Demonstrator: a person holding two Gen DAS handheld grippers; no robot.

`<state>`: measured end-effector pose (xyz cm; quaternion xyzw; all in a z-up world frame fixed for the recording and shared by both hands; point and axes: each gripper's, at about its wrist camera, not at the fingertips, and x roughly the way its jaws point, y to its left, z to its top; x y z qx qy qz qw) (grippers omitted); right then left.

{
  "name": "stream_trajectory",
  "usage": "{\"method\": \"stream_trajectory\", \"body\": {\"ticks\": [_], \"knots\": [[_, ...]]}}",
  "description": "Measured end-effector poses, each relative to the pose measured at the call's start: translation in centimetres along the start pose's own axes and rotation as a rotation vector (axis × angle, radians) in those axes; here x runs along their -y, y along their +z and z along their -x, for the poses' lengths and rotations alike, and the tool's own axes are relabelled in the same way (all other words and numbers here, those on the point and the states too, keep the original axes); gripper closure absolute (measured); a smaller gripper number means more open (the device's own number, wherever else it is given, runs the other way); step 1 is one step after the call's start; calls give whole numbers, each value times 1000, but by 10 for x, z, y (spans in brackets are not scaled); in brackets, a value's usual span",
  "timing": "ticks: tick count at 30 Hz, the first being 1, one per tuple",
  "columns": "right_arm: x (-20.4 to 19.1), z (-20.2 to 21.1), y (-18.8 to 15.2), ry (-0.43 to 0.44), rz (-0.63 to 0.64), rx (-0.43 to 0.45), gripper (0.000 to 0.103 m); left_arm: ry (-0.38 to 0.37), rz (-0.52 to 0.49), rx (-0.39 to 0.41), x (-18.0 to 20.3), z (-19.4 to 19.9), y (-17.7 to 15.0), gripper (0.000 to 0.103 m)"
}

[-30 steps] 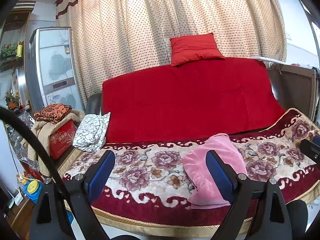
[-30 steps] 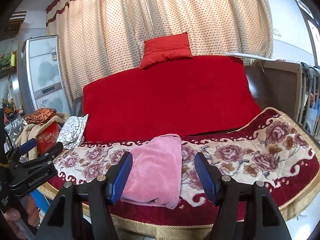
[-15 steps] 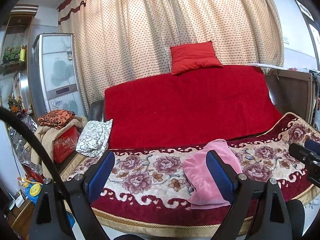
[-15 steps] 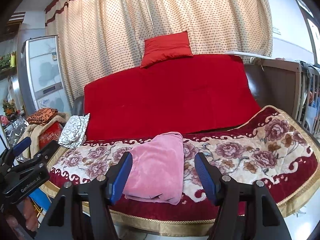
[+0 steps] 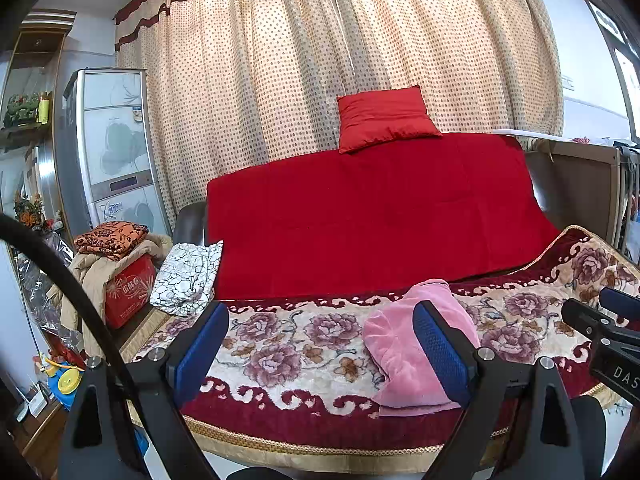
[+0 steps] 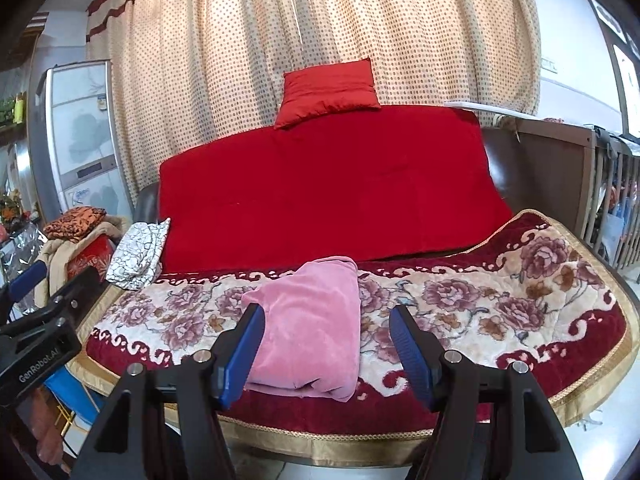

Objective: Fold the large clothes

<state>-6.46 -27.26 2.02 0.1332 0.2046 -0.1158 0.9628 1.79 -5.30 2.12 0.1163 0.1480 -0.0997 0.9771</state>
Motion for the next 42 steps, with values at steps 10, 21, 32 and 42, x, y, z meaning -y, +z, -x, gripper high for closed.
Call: {"method": "stream_trajectory", "body": {"ticks": [10, 21, 32, 42], "knots": [[-15, 13, -1, -41, 51, 39, 34, -6, 6, 8, -2, 5, -1, 10], [-24, 29, 4, -76, 89, 100, 34, -7, -10, 38, 3, 16, 1, 10], [-27, 41, 9, -80, 94, 133, 34, -7, -6, 57, 2, 24, 4, 10], [-27, 43, 8, -81, 98, 139, 34, -3, -3, 73, 1, 30, 5, 9]]}}
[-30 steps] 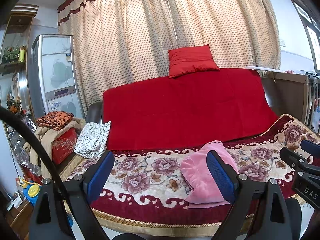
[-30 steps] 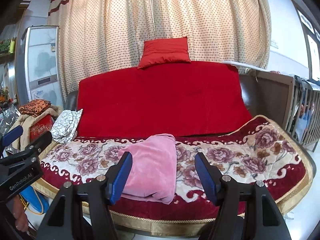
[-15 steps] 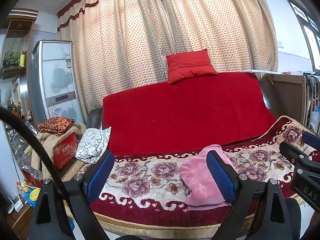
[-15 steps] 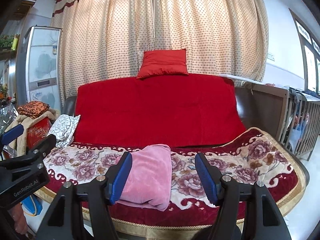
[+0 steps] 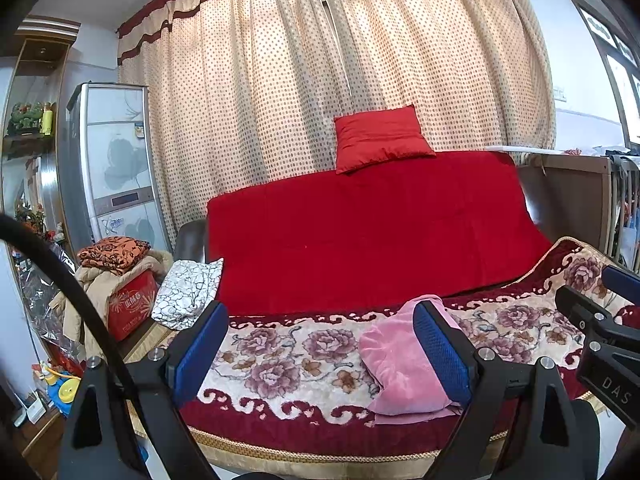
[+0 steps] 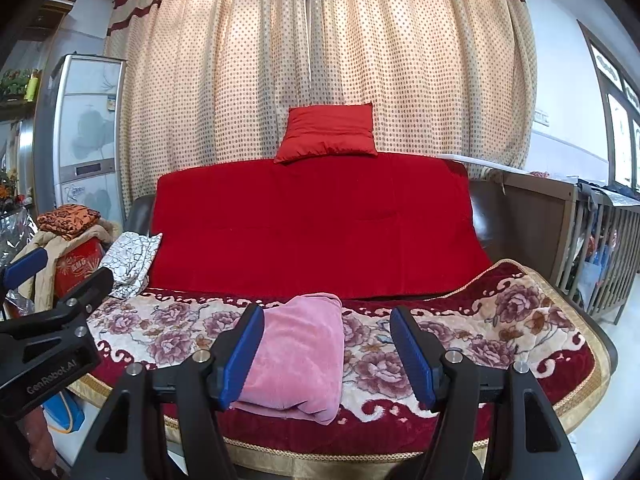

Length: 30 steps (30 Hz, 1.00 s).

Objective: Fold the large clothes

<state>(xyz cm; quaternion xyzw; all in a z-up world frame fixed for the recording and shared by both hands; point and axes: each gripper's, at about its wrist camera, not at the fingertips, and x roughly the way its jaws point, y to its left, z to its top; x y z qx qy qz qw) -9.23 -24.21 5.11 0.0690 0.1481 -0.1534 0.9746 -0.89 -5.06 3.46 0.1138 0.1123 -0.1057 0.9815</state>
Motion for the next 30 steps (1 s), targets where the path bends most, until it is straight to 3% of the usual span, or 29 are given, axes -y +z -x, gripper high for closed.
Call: {"method": "stream_trajectory", "body": {"ticks": [12, 16, 30], "knots": [[-2, 1, 1, -10, 14, 12, 34, 22, 10, 17, -5, 5, 2, 9], [-3, 3, 3, -12, 20, 23, 34, 34, 21, 35, -8, 8, 3, 2], [-5, 3, 4, -16, 24, 29, 33, 36, 20, 52, -10, 11, 3, 2]]}}
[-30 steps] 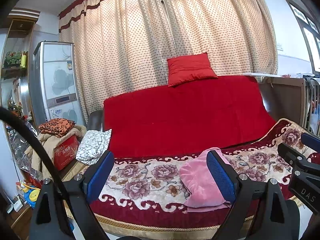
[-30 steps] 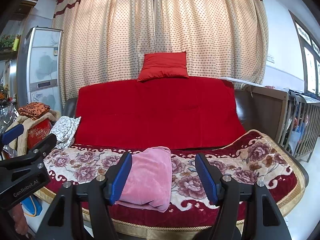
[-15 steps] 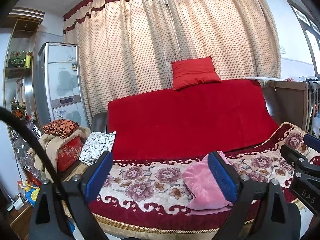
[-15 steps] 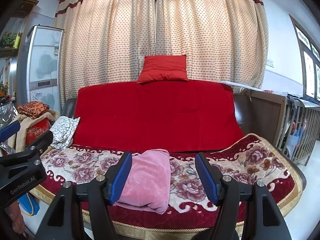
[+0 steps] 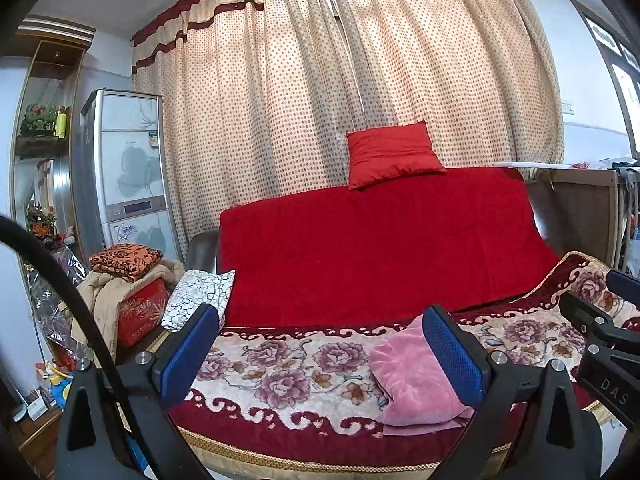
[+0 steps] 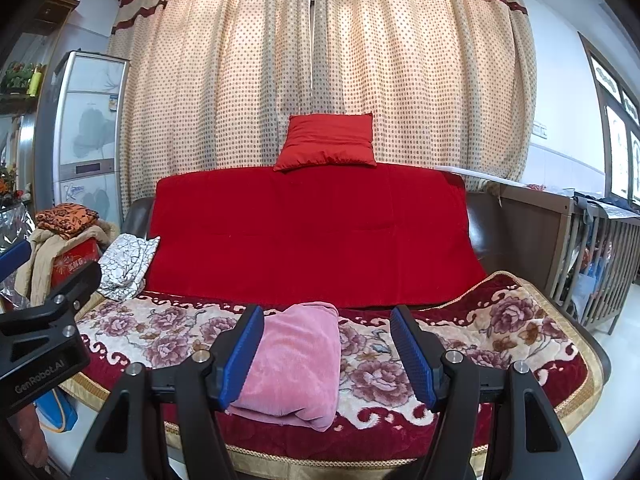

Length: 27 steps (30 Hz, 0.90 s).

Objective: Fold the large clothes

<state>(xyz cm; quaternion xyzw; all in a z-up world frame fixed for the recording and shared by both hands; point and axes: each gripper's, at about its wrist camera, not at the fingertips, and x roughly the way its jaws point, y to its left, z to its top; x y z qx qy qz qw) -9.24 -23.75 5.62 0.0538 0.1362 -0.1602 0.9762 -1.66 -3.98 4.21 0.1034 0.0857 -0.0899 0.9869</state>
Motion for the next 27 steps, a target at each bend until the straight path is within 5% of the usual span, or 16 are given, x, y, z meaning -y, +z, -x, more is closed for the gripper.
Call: {"method": "stream_trajectory", "body": {"ticks": [12, 27], "knots": [[-1, -10, -4, -9, 7, -22, 33, -25, 15, -64, 0, -23, -11, 2], [-12, -70, -15, -25, 55, -105, 33, -87, 0, -184, 9, -82, -34, 2]]}}
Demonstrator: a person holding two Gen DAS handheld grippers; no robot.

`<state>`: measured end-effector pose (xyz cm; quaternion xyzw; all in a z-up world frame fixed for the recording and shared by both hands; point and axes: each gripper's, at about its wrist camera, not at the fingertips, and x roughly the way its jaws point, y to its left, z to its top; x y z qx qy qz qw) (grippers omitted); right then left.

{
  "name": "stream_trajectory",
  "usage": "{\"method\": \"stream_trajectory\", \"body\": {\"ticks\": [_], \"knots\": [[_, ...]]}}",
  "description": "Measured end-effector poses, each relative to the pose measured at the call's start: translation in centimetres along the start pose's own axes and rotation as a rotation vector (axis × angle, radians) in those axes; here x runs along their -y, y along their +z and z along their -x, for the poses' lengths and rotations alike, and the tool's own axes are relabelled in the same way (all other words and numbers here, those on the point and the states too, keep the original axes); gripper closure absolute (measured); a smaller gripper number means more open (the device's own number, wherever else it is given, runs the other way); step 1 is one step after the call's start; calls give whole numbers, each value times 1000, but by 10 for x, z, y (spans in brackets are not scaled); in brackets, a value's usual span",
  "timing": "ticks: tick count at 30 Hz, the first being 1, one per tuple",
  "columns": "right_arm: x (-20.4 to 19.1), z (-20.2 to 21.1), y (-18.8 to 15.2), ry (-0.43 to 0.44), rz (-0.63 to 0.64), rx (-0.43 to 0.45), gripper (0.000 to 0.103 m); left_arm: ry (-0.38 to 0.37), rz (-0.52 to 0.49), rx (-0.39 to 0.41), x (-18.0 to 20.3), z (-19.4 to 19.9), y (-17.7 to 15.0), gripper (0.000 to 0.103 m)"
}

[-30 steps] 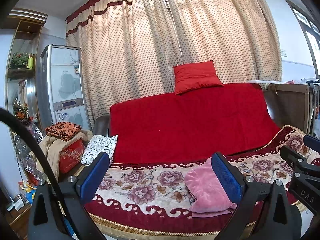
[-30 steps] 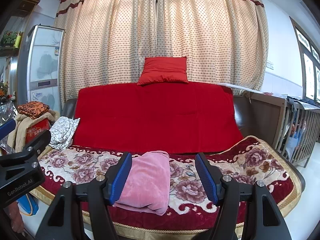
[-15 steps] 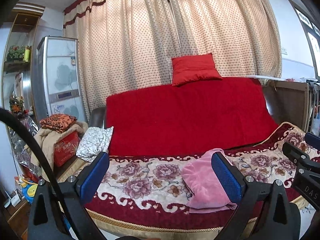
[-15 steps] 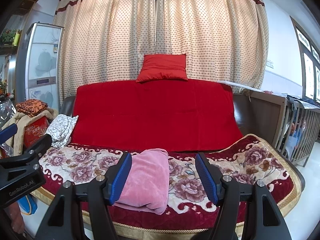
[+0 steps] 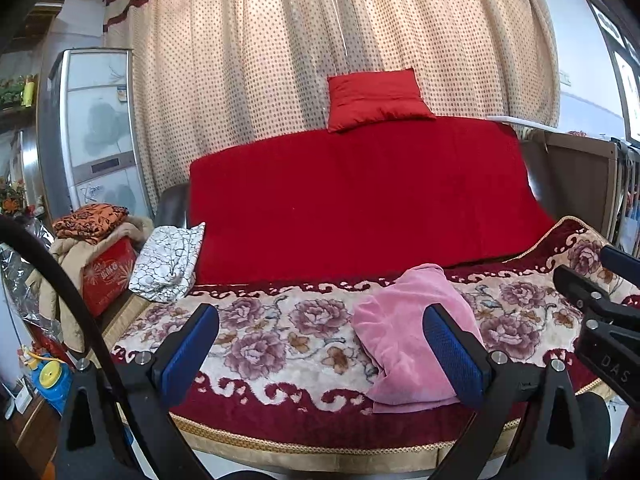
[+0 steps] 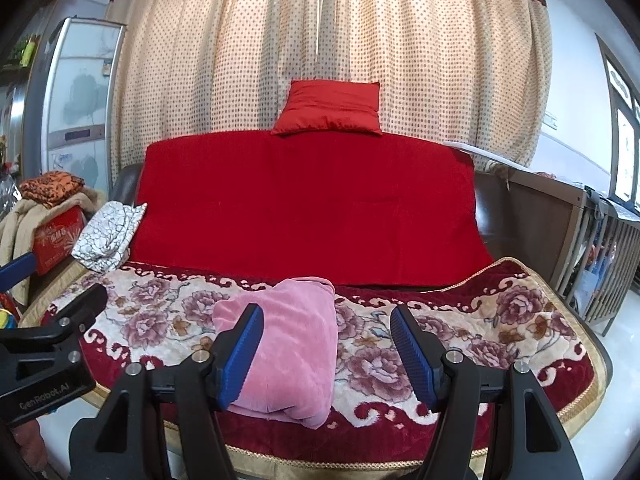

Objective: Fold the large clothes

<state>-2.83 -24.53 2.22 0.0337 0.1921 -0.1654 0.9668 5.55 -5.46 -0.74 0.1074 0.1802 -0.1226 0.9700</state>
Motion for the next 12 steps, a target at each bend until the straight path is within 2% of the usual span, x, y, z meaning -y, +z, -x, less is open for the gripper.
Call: {"method": "stream_trajectory", "body": {"ticks": [6, 9, 12], "knots": [[-8, -24, 5, 3, 21, -18, 33, -15, 5, -11, -4, -19, 5, 2], [-10, -38, 7, 5, 30, -29, 33, -64, 33, -14, -8, -33, 8, 2], [-11, -56, 10, 10, 30, -42, 33, -81, 63, -11, -12, -52, 12, 2]]}}
